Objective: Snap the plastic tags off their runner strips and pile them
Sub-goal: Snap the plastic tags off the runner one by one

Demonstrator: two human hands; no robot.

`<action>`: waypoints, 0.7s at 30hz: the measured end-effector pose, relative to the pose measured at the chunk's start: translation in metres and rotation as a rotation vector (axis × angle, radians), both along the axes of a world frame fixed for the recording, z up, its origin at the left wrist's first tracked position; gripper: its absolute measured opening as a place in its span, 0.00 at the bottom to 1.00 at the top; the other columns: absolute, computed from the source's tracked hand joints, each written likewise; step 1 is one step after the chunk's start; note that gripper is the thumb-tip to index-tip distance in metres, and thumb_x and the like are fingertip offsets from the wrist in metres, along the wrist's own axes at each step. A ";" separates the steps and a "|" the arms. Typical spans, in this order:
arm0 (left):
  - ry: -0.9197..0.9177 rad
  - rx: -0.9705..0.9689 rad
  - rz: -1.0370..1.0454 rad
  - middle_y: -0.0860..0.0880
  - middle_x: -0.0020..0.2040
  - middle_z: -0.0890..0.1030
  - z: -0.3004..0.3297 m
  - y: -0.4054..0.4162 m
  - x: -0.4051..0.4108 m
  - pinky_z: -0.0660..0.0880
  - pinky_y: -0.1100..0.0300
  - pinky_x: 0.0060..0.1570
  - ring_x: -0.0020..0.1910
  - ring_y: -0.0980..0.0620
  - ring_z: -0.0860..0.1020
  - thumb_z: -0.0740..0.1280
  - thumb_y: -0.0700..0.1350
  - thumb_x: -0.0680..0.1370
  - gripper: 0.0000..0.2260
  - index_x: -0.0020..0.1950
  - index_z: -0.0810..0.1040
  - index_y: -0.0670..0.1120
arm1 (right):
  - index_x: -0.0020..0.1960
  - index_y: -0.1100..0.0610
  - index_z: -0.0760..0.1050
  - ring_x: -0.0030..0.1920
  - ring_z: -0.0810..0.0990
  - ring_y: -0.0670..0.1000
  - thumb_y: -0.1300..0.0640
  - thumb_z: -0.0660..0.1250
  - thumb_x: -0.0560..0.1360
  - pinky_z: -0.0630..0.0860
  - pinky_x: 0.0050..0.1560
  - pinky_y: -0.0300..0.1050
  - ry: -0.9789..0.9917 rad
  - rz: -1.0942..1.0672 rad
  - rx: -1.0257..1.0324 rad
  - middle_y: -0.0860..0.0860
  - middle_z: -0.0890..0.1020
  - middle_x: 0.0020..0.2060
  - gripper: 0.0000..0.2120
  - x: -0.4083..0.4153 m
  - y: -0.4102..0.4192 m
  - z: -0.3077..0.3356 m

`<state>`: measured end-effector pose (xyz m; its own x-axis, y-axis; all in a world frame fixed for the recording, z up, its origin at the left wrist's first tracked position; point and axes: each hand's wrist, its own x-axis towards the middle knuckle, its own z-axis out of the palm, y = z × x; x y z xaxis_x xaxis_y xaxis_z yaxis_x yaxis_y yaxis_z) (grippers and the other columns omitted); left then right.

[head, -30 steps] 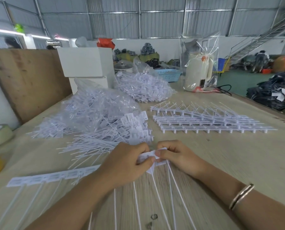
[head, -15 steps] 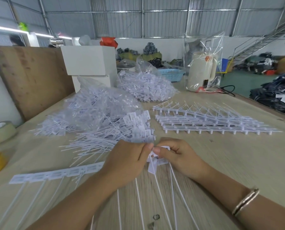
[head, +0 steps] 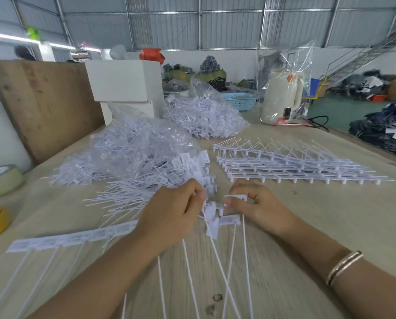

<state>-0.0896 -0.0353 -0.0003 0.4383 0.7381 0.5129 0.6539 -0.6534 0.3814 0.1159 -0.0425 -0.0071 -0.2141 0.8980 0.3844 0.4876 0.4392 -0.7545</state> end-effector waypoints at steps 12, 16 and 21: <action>0.121 -0.175 -0.080 0.51 0.30 0.70 0.004 -0.003 0.016 0.65 0.54 0.31 0.27 0.53 0.67 0.56 0.39 0.78 0.08 0.52 0.62 0.53 | 0.41 0.57 0.79 0.40 0.75 0.50 0.59 0.65 0.77 0.69 0.45 0.40 -0.098 0.061 0.075 0.54 0.78 0.37 0.07 -0.020 -0.012 -0.002; 0.156 -0.189 -0.126 0.51 0.31 0.69 0.016 -0.001 0.025 0.64 0.55 0.30 0.27 0.53 0.67 0.56 0.40 0.78 0.06 0.50 0.62 0.51 | 0.38 0.55 0.75 0.34 0.70 0.45 0.61 0.65 0.76 0.67 0.40 0.37 0.105 0.041 -0.013 0.47 0.74 0.32 0.09 -0.016 -0.009 -0.002; 0.087 -0.173 -0.091 0.52 0.33 0.76 0.024 0.005 0.020 0.68 0.56 0.30 0.26 0.56 0.70 0.58 0.46 0.80 0.03 0.47 0.70 0.54 | 0.35 0.51 0.73 0.34 0.69 0.45 0.58 0.65 0.77 0.65 0.40 0.40 0.300 -0.019 -0.045 0.47 0.71 0.30 0.12 -0.007 -0.002 -0.008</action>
